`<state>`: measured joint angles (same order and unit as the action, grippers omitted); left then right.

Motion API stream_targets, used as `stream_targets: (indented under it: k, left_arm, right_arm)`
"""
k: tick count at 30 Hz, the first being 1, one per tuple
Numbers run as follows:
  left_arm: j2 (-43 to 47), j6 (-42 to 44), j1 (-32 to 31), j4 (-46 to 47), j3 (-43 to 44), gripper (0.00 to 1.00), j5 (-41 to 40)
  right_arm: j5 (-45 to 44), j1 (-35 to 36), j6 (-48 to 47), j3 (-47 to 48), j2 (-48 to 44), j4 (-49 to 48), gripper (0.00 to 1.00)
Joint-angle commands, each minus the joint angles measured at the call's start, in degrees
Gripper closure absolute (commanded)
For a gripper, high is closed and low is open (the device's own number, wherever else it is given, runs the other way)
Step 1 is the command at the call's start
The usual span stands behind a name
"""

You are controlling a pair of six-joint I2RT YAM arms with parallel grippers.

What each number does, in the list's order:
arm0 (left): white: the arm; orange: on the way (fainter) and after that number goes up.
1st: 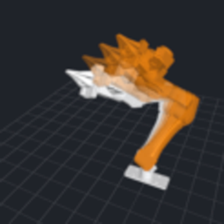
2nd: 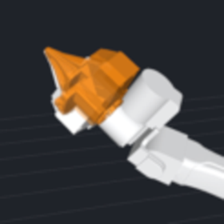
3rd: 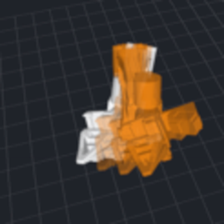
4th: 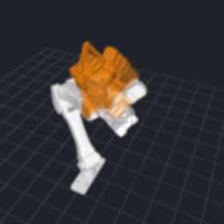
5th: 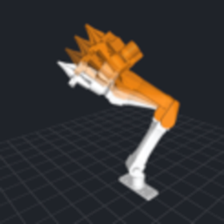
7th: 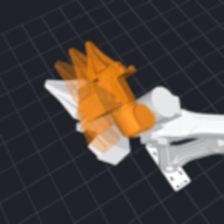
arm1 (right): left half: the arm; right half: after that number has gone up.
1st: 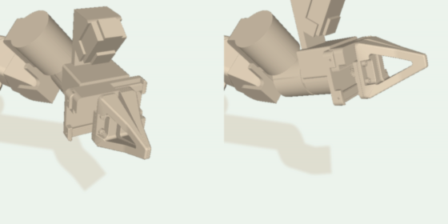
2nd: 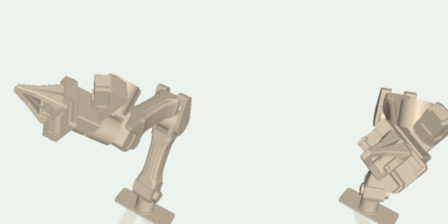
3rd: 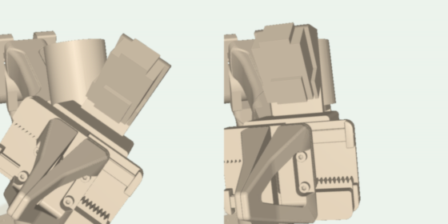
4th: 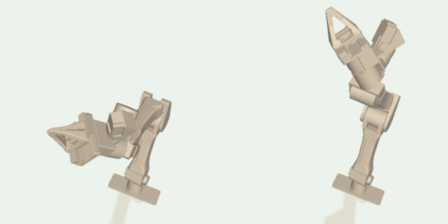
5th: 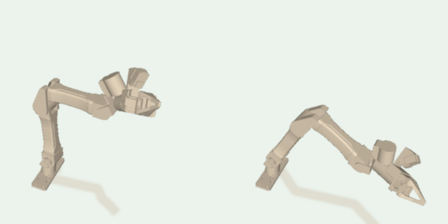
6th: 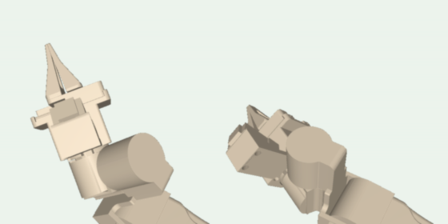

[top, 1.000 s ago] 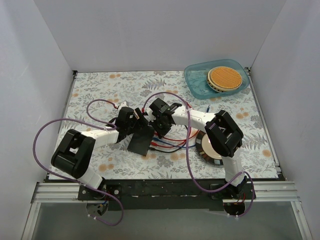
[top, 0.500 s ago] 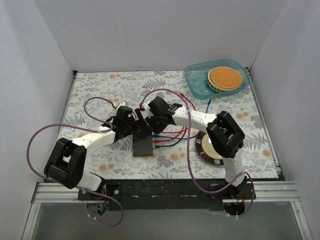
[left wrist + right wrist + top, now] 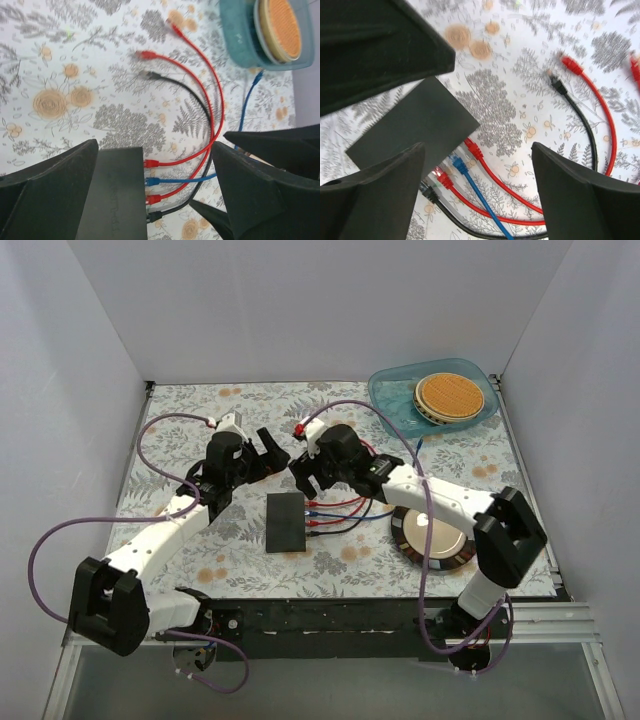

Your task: Insert the plug into the switch port

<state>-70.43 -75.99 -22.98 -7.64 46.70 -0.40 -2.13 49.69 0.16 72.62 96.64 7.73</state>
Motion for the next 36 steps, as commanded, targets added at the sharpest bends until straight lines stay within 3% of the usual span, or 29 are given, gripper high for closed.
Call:
stream_targets:
  k: [1, 11, 26, 36]
  left_arm:
    - [4.78, 5.14, 0.39, 1.57, 3.05, 0.02, -2.67]
    - [6.19, 6.03, 0.39, 2.28, 4.72, 0.02, -3.82]
    - [8.29, 6.20, 0.39, 4.30, 2.52, 0.02, -2.05]
    - [11.98, 5.50, 0.39, 6.85, -3.98, 0.02, -3.55]
  right_arm:
    - [0.55, 0.23, 1.59, -6.52, -10.48, -14.38, 0.05]
    - [-6.57, -0.12, 0.98, -14.79, -18.77, -20.91, 0.01]
    - [-10.87, -0.39, 1.24, -17.51, -21.58, -17.57, 0.01]
    - [-17.19, -0.30, 2.82, -33.50, -33.08, -21.61, 0.01]
